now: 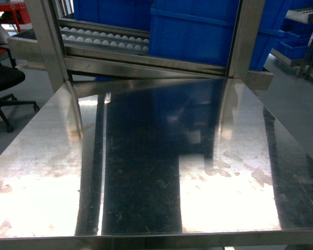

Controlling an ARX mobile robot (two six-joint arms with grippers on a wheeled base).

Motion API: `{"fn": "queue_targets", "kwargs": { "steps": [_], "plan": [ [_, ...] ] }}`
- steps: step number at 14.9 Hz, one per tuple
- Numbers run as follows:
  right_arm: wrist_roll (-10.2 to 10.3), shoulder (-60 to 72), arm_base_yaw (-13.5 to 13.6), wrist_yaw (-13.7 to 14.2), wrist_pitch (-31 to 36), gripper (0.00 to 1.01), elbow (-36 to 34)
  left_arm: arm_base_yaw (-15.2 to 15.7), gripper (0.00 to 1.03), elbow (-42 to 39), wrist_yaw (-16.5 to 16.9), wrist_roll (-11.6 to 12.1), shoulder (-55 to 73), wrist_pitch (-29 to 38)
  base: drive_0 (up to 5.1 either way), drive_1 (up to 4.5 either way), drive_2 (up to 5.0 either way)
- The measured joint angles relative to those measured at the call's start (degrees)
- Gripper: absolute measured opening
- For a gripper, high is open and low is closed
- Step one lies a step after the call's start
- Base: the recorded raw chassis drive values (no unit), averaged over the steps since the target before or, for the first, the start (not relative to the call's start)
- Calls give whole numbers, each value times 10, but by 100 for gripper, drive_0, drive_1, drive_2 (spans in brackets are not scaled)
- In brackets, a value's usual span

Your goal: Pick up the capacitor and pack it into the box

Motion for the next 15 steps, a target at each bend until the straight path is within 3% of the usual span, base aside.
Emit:
{"fn": "queue_targets", "kwargs": {
  "steps": [4,5,15],
  "plan": [
    [0,0,0,0,0,98,0,-3,45,-20,0,0,-70,-50,0,0,0],
    [0,0,0,0,0,98,0,-3,45,-35,1,0,-79,-29,0,0,0],
    [0,0,0,0,0,98,0,-3,45,-38,1,0,-226,-177,0,0,0]
  ]
}}
